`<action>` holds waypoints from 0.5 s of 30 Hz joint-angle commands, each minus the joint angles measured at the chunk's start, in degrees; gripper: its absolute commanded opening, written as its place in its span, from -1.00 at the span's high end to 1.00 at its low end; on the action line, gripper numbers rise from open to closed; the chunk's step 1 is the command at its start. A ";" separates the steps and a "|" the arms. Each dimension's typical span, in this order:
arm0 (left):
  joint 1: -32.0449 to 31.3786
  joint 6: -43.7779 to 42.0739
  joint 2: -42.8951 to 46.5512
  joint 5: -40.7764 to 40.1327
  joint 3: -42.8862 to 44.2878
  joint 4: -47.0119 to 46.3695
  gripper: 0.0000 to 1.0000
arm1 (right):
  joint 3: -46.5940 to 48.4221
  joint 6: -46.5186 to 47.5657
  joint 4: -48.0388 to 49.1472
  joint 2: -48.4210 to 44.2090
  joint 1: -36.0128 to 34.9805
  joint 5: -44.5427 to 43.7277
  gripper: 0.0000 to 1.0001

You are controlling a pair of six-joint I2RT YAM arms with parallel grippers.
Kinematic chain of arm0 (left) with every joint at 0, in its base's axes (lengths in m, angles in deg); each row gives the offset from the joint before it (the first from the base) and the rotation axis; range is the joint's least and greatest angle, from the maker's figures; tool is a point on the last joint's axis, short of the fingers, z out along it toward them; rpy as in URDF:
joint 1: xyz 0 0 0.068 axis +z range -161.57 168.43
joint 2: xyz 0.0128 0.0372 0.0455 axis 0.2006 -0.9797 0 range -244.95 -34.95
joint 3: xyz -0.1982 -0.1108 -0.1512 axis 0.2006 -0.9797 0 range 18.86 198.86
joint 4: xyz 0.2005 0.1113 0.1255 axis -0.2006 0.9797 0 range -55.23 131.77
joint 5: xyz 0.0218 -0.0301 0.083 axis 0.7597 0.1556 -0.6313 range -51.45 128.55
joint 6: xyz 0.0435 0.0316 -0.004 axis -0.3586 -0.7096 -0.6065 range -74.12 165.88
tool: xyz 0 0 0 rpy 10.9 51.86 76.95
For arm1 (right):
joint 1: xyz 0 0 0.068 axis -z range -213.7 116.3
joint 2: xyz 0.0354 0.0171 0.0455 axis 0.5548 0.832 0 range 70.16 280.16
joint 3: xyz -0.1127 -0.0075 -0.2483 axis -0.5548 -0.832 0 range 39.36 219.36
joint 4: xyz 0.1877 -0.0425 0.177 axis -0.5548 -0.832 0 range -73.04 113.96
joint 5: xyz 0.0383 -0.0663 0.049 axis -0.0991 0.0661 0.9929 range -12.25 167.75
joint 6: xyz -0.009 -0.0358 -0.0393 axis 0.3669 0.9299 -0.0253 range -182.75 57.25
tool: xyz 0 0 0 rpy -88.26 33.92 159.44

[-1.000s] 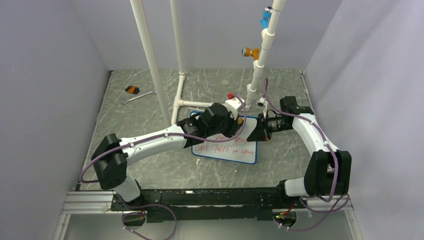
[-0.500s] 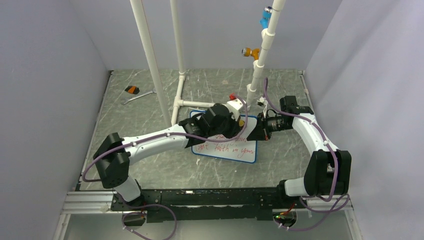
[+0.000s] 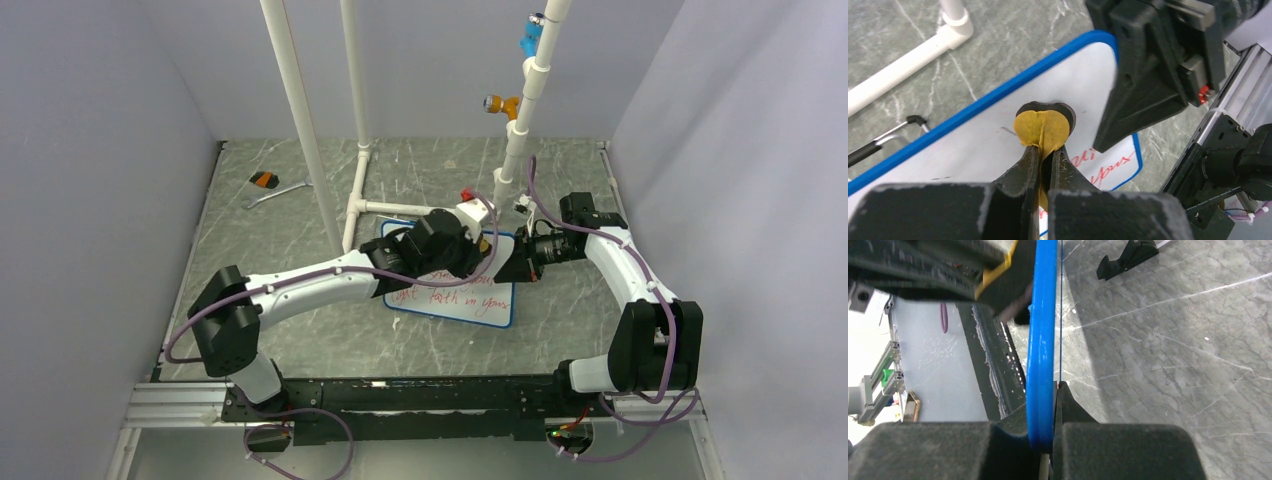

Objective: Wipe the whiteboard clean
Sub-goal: Erase the center of the board with the whiteboard.

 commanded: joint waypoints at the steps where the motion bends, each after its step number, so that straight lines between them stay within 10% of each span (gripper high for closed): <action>1: -2.55 -0.41 -4.11 -0.51 2.23 -0.55 1.00 | 1.45 3.30 -2.62 -0.62 -0.97 0.83 1.00; 15: 6.90 2.47 8.00 -3.06 -10.68 -3.90 1.00 | 1.45 3.64 -2.79 -0.74 -0.84 0.88 1.00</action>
